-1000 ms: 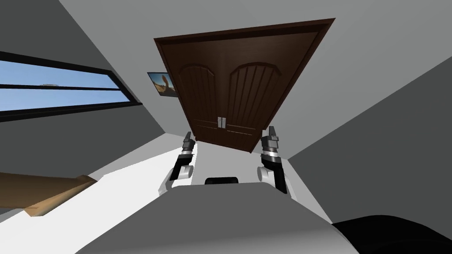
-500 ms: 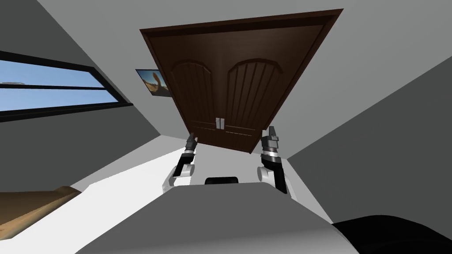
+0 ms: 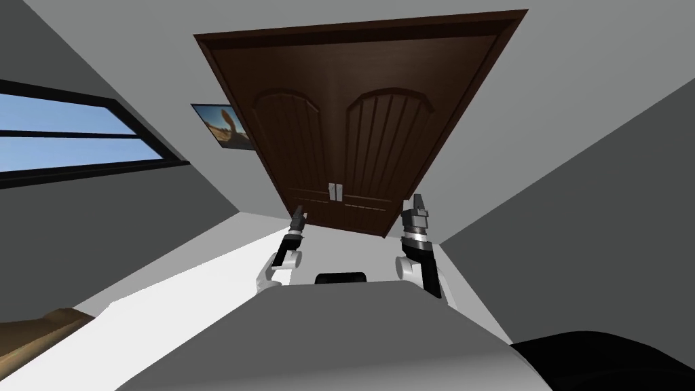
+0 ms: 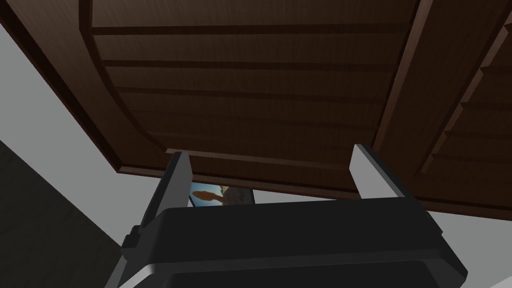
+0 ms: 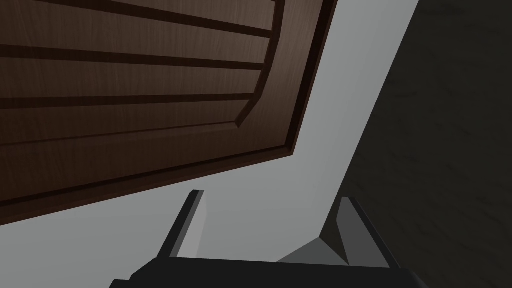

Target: Pull the door open

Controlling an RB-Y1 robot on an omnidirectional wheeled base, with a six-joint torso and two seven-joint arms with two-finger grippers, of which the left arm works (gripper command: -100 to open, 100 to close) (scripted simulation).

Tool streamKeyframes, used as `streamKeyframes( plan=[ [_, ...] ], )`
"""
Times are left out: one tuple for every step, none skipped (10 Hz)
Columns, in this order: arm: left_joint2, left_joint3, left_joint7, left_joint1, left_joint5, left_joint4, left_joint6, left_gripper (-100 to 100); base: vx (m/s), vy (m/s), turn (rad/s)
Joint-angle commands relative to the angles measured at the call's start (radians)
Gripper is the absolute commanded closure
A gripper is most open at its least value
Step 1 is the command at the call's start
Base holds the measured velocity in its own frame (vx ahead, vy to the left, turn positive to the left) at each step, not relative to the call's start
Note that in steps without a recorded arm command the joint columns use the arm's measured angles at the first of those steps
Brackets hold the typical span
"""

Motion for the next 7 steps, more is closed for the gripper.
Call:
streamKeyframes(
  plan=[
    [0.009,-0.005,0.011,-0.028,0.002,0.046,0.015,-100,0.138,0.015,-0.116],
    [0.011,-0.007,0.014,-0.038,0.003,0.064,0.019,-100,0.142,0.013,-0.079],
    [0.014,-0.009,0.018,-0.048,0.003,0.082,0.023,-100,0.123,0.014,-0.048],
    [0.016,-0.012,0.021,-0.059,0.004,0.100,0.027,-100,0.109,0.017,-0.054],
    [0.018,-0.014,0.024,-0.069,0.004,0.118,0.031,-100,0.097,0.010,-0.073],
    [0.020,-0.016,0.027,-0.079,0.005,0.136,0.034,-100,0.090,0.010,-0.059],
    [0.022,-0.018,0.030,-0.089,0.005,0.152,0.038,-100,0.101,0.012,-0.063]
  ],
)
